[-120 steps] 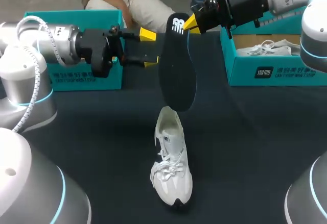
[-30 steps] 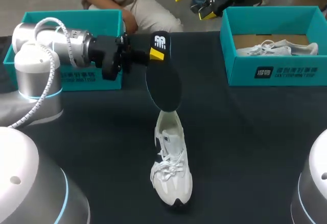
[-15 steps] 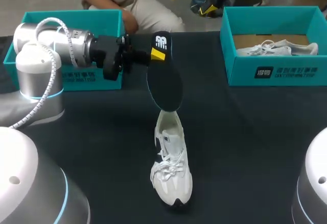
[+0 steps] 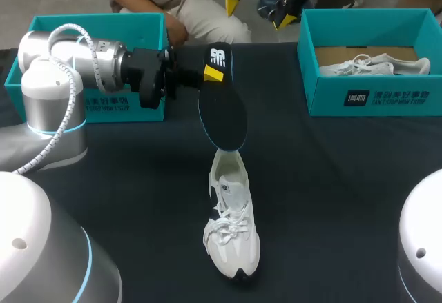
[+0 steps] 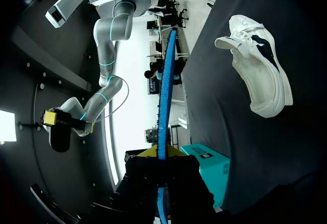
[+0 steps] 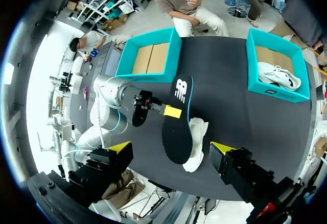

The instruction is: Take the shoe out of the shoebox, open the shoe tongue, remove and reinsert the insole, then place the shoe into the shoebox

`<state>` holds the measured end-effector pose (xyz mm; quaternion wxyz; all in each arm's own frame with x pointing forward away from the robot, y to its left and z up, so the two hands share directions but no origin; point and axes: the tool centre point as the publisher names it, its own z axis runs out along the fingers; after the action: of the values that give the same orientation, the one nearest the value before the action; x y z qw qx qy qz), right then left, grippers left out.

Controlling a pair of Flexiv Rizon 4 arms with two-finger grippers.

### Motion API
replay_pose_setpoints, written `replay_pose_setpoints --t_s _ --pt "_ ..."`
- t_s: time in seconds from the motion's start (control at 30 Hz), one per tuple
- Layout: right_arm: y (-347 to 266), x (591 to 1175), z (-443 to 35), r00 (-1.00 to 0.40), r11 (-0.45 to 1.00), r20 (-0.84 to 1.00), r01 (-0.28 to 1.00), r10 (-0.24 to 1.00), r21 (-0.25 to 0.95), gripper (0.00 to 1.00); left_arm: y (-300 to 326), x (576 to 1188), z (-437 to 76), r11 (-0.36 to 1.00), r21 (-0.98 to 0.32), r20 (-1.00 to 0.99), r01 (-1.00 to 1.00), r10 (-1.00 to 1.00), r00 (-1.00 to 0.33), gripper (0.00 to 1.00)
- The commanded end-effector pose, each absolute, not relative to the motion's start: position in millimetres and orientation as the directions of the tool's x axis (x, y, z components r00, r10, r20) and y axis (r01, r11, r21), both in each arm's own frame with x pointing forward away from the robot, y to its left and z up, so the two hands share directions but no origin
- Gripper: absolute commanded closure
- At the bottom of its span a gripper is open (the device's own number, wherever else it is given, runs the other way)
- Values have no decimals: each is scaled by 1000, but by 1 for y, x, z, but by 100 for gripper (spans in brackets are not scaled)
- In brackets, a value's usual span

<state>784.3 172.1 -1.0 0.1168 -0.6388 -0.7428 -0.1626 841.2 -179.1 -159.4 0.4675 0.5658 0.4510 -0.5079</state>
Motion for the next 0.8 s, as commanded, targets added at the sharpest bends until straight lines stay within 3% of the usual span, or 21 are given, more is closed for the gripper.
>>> replay_pose_setpoints --t_s 0.03,0.43,0.8 --pt "185 781 11 -145 132 181 988 973 80 0 -180 841 -159 -157 72 -996 985 38 78 100" --pt "166 758 23 -156 133 145 979 977 155 0 -180 841 -159 -157 72 -996 985 38 78 100" --pt "167 757 26 -192 173 130 975 973 142 0 -180 841 -159 -157 72 -996 985 38 78 100"
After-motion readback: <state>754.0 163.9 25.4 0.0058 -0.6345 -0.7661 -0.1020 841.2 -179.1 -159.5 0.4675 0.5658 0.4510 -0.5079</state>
